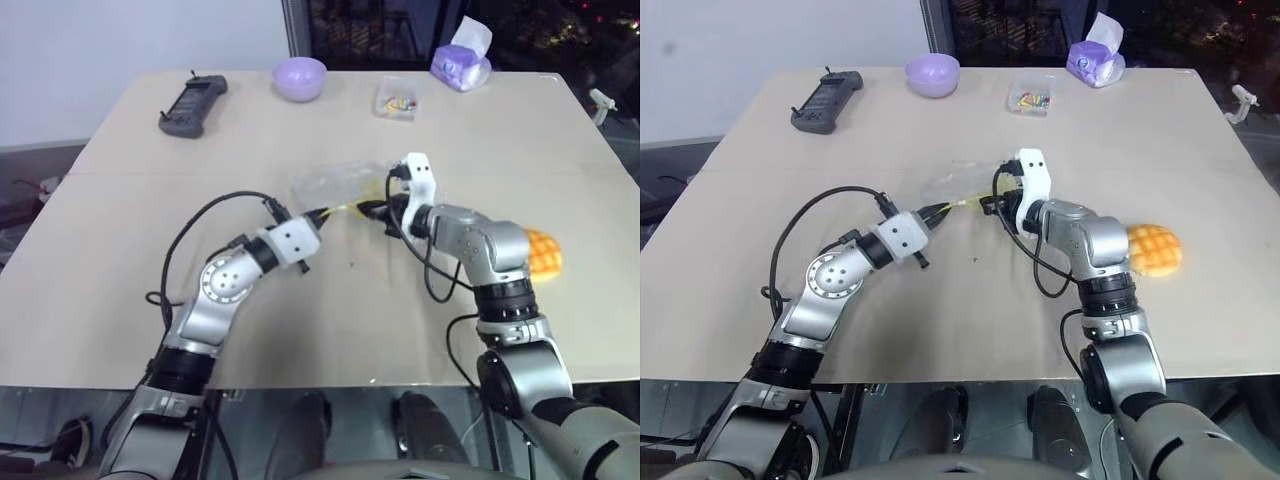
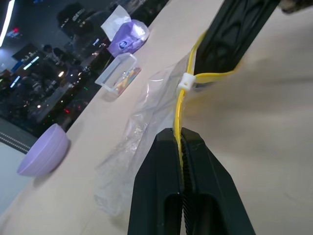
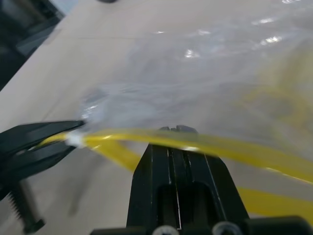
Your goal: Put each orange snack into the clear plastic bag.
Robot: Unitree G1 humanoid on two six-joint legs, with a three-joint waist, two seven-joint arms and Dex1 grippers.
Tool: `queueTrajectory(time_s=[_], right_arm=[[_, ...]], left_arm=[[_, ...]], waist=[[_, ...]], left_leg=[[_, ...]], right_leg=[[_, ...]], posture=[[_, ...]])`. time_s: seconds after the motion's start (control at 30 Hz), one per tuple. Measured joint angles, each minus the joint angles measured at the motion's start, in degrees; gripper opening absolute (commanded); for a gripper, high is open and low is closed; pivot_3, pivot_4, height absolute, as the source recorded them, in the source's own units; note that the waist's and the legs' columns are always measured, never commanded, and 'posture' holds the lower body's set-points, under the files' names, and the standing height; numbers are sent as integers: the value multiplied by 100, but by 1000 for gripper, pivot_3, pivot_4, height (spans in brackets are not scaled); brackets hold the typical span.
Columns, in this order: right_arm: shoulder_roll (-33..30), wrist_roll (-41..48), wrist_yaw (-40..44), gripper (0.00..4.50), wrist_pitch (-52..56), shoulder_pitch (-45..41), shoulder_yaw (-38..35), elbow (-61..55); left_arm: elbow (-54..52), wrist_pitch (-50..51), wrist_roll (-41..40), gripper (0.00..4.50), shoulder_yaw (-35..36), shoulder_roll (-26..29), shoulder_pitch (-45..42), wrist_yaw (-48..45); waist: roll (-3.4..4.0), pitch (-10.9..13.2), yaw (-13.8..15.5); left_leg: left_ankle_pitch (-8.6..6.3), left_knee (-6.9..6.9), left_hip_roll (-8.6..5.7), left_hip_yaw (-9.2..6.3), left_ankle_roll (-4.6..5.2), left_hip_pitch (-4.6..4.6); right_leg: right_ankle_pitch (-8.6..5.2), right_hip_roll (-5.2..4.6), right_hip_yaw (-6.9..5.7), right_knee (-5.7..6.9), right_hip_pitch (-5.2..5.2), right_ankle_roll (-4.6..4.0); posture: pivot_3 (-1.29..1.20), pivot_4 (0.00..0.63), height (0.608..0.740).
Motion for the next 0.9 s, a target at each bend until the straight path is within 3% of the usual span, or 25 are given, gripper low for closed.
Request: queueTrajectory(time_s=[0.17,0.2,0.27,0.33,0.4,0.43,0.53,0.77,0.9], right_arm=[[-164,-1187,-405,66,-2034,238,935,399],[-285,-1500,-467,298,-2537,302,1185,537],[-600,-2147,-536,919,-3459,373,1700,757],[-989,-2898,-594,1836,-4485,397,2270,994],[-1200,-3352,-594,2780,-5098,404,2620,1159],[-1275,-3570,-590,2947,-5355,407,2779,1253],[-1351,-4039,-684,4406,-5829,396,2980,1434],[-1528,-4437,-753,4470,-6028,396,2893,1409],[-1834,-3680,31,4470,-5751,878,2363,548]], left_arm=[[-4,-1,-60,0,-89,-98,-37,-72],[-5,-4,-63,0,-105,-107,-46,-76],[-5,-5,-68,0,-105,-108,-48,-77],[-5,-5,-77,0,-106,-112,-53,-77],[-4,-5,-84,0,-106,-114,-59,-77],[-4,-5,-88,0,-107,-116,-67,-77],[-4,-5,-89,0,-108,-119,-101,-78],[-5,33,-89,0,-112,-219,-98,-49],[-18,83,-71,0,-126,-231,-52,-21]], waist=[[0,0,-4],[0,0,0],[0,0,1],[0,0,-3],[0,0,-15],[0,0,-25],[-1,0,-38],[-4,-3,-14],[-4,-2,44]], left_leg=[[0,0,0,2,0,0],[0,0,-1,3,0,0],[1,0,-2,4,-1,0],[1,0,-2,4,-2,0],[2,0,0,4,-3,1],[3,0,2,3,-4,1],[5,0,2,4,-8,2],[5,0,2,3,-9,2],[1,1,-1,-1,-2,-5]], right_leg=[[0,0,1,-1,-1,0],[0,-2,1,-2,-1,0],[0,-3,1,-3,-1,1],[0,-2,1,-3,-1,1],[0,0,2,-3,-1,0],[0,1,1,-2,-1,0],[0,1,3,-1,0,0],[0,0,3,-2,2,0],[0,-3,-1,-8,3,0]], posture=[[0,150,740],[0,150,740],[0,150,740],[0,150,740],[0,150,740],[0,150,740],[0,150,740],[0,150,740],[0,150,740]])
